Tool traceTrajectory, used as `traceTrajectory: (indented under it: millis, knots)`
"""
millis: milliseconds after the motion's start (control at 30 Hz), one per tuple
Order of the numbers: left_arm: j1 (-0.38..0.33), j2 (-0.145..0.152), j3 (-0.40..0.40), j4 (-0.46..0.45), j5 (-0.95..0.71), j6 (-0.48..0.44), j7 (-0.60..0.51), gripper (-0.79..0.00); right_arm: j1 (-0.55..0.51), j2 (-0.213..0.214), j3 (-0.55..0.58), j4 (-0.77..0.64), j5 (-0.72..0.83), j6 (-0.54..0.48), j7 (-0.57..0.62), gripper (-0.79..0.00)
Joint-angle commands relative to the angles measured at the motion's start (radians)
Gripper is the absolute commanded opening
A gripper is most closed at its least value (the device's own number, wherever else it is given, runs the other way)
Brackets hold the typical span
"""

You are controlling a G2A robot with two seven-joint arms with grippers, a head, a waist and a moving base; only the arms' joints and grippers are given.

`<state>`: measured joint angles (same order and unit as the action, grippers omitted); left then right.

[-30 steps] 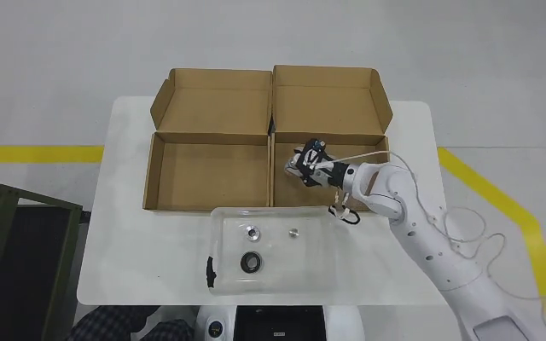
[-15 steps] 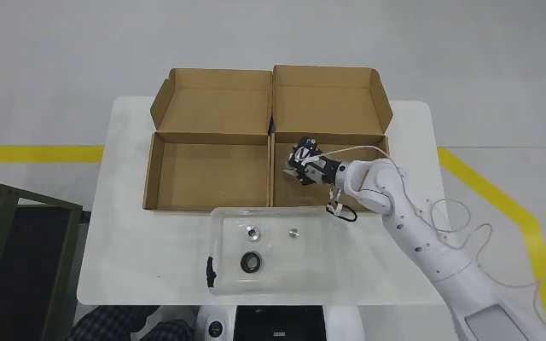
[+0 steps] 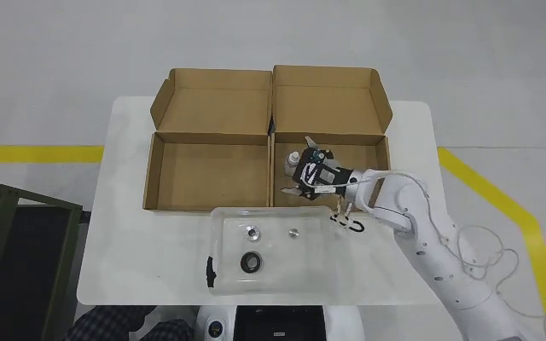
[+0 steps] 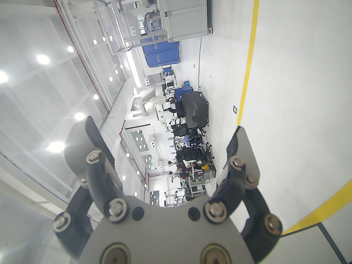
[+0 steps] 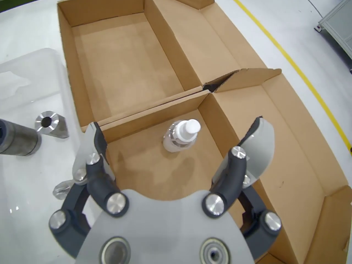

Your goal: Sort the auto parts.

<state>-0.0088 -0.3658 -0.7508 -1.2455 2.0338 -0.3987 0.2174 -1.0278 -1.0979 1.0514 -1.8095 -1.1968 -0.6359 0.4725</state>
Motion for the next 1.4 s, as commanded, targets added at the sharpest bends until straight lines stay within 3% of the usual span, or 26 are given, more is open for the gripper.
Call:
traceTrajectory:
  millis: [0,267,600,1367]
  knots:
    - [0.0,0.0,0.0,0.0,0.0,0.0,0.0,0.0,-0.045,0.008,0.014,-0.064,-0.007,-0.028,0.014,0.0]
    - [0.0,0.0,0.0,0.0,0.0,0.0,0.0,0.0,-0.194,0.034,0.045,-0.227,-0.049,-0.119,0.035,0.0]
    - [0.0,0.0,0.0,0.0,0.0,0.0,0.0,0.0,-0.298,0.054,0.032,-0.277,-0.138,-0.227,0.005,0.0]
    - [0.0,0.0,0.0,0.0,0.0,0.0,0.0,0.0,-0.298,0.062,-0.026,-0.188,-0.299,-0.228,0.006,0.0]
